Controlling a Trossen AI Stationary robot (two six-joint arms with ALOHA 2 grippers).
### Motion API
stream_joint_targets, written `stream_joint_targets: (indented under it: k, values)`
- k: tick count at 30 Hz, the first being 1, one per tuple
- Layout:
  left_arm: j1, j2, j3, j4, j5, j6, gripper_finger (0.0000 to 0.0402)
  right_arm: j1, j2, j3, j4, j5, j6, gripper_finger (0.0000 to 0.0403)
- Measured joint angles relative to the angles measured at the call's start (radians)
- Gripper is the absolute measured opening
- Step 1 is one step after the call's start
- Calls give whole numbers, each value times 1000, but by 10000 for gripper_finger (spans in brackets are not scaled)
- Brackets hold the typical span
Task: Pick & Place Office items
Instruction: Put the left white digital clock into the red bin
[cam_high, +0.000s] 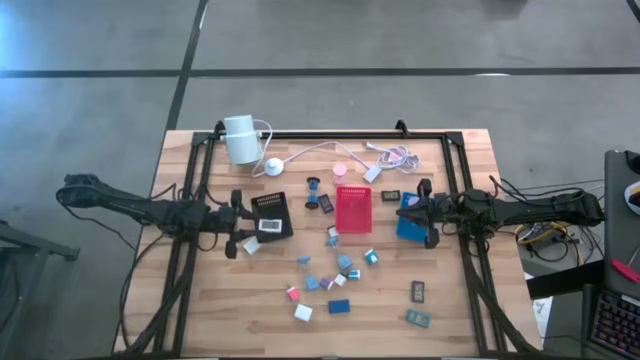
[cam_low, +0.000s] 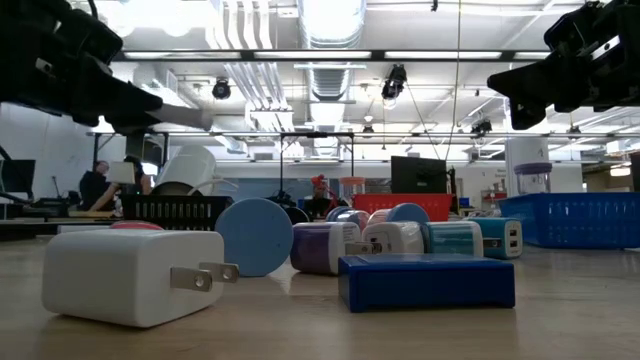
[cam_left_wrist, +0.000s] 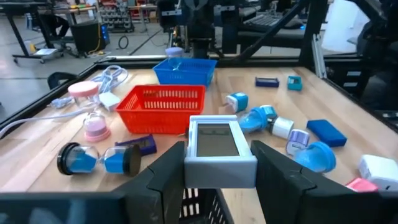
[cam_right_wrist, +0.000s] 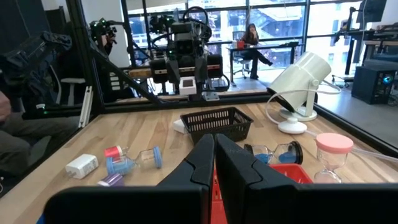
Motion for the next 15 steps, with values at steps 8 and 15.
stream_joint_targets:
  k: [8, 15]
  values:
    - [19, 40, 98, 1, -34, 12, 159, 0, 0, 0, 1, 42, 2, 13]
    - [71, 191, 285, -58, -34, 85, 159, 0, 0, 0, 1, 52, 2, 13]
